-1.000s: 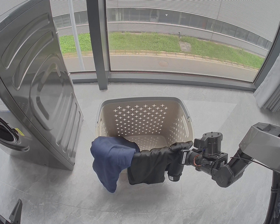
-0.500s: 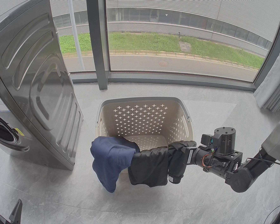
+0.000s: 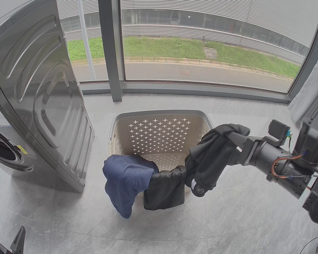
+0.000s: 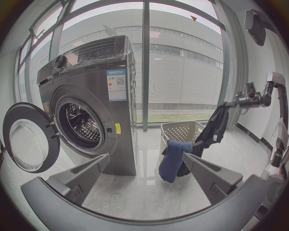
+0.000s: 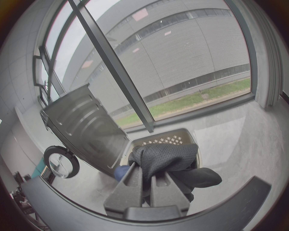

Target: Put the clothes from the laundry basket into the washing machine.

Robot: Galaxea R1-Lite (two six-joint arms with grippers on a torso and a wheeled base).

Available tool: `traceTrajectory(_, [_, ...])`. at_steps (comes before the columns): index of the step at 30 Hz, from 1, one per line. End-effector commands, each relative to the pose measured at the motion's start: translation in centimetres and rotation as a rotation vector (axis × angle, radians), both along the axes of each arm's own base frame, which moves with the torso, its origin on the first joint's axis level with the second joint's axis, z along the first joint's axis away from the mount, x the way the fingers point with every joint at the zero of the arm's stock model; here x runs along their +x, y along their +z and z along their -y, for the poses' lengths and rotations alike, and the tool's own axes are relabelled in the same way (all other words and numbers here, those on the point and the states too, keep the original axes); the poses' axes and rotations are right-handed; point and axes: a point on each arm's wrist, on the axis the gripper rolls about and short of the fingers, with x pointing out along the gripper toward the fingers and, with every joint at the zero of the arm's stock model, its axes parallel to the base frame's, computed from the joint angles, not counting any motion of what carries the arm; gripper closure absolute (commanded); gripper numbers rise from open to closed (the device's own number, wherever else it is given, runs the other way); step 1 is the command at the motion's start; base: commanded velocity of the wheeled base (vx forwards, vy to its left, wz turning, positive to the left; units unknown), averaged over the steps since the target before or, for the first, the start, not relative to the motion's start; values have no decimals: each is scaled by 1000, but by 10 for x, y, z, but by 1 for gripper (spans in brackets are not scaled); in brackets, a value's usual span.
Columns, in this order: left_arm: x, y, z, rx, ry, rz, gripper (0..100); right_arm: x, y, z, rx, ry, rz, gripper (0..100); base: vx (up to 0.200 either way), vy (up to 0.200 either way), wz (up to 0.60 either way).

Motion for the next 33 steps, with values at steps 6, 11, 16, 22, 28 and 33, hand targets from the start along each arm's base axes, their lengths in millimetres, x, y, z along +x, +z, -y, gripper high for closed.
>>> traceTrajectory(6, [0, -5, 0, 2, 3, 0, 0, -52, 58, 28, 54, 11, 241, 100, 0, 0, 0])
traceTrajectory(11, [0, -5, 0, 1, 3, 0, 0, -60, 65, 34, 66, 8, 274, 100, 0, 0, 0])
traceTrajectory(16, [0, -5, 0, -10, -6, 2, 0, -67, 69, 39, 53, 5, 307, 100, -120, 0, 0])
traceTrajectory(22, [0, -5, 0, -8, -6, 2, 0, -67, 68, 40, 50, 2, 303, 100, -200, 0, 0])
traceTrajectory(28, [0, -5, 0, -8, -6, 2, 0, -68, 65, 40, 45, 5, 295, 100, 0, 0, 0])
traceTrajectory(33, [0, -5, 0, -10, -8, 2, 0, -67, 64, 39, 43, 8, 292, 100, 0, 120, 0])
